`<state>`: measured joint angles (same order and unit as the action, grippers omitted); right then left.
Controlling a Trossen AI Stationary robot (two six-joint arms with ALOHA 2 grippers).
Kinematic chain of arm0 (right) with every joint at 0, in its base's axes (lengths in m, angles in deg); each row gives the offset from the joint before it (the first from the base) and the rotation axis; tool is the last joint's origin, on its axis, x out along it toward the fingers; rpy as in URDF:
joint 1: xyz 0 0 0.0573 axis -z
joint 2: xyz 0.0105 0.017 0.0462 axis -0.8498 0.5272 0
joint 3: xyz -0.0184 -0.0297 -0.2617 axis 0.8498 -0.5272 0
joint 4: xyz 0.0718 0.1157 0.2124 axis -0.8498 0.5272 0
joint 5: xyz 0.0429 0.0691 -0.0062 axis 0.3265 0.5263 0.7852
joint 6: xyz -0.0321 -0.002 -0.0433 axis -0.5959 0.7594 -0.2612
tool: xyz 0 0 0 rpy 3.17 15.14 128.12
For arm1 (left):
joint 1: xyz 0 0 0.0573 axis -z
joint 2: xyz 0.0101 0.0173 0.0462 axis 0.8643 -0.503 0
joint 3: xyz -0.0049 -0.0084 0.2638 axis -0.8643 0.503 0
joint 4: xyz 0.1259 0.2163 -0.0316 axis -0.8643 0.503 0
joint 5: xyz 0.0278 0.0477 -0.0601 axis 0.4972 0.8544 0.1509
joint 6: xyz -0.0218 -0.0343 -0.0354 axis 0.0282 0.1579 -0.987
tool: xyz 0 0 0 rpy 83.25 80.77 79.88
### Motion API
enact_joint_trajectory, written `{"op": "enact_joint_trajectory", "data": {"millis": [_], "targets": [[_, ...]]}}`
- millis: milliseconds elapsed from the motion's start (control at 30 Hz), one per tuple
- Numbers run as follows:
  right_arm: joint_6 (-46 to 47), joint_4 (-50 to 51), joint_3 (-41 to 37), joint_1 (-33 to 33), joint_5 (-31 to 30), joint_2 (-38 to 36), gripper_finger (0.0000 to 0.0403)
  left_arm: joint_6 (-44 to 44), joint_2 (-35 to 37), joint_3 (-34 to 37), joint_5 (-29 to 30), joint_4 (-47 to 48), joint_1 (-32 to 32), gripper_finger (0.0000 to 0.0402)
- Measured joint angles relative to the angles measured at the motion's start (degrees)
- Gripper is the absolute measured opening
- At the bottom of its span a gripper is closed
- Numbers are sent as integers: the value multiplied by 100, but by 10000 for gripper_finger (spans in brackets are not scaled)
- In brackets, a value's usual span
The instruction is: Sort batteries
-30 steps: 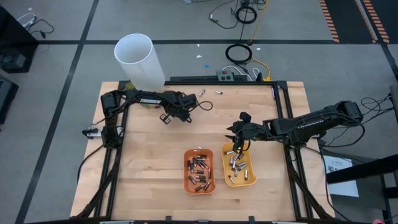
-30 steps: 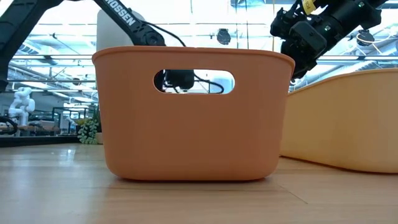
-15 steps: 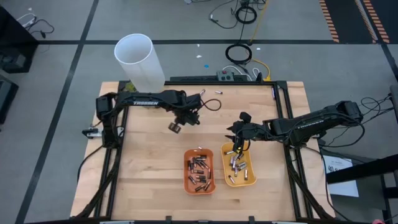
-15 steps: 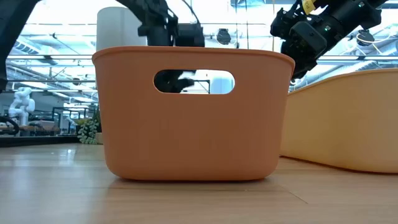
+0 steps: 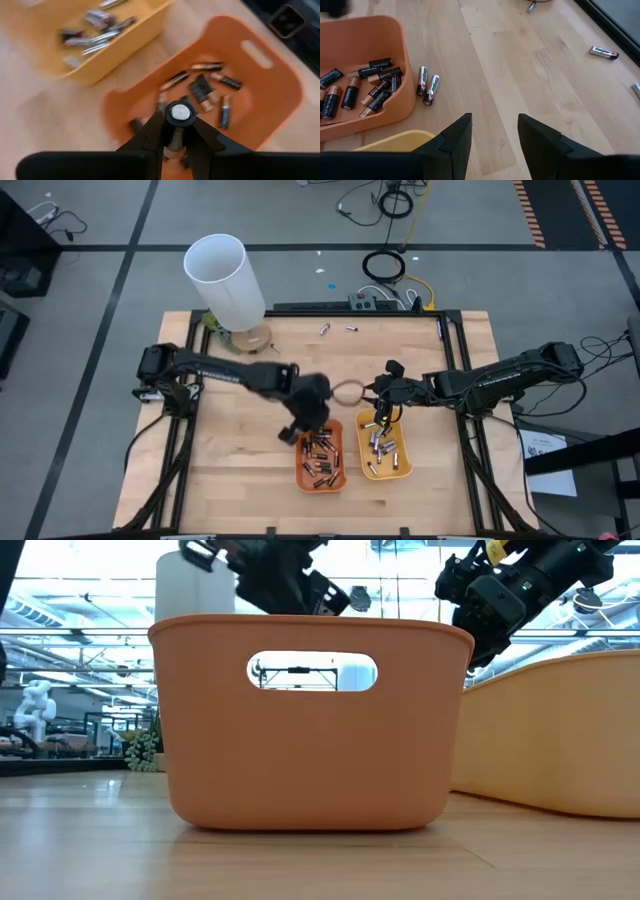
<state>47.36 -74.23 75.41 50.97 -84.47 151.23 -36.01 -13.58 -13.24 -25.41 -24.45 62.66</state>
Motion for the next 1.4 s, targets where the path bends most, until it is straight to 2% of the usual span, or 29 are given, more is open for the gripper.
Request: {"op": "enact_joint_trajectory", "data": {"millis": [267, 500, 800, 1033, 1400], "targets": [[4, 2, 0, -1, 0, 0, 150, -314, 2, 841, 835, -1323, 714, 61], [58, -2, 0, 1, 0, 0, 150, -461, 2, 1421, 911, -2341, 953, 61], [87, -5, 0, -1, 0, 0, 150, -463, 2, 1473, 911, -2565, 966, 64], [87, -7, 0, 1, 0, 0, 150, -461, 2, 1473, 917, -2580, 965, 94], [87, -6, 0, 0, -1, 0, 150, -461, 2, 1473, 1214, -2657, 965, 101]]}}
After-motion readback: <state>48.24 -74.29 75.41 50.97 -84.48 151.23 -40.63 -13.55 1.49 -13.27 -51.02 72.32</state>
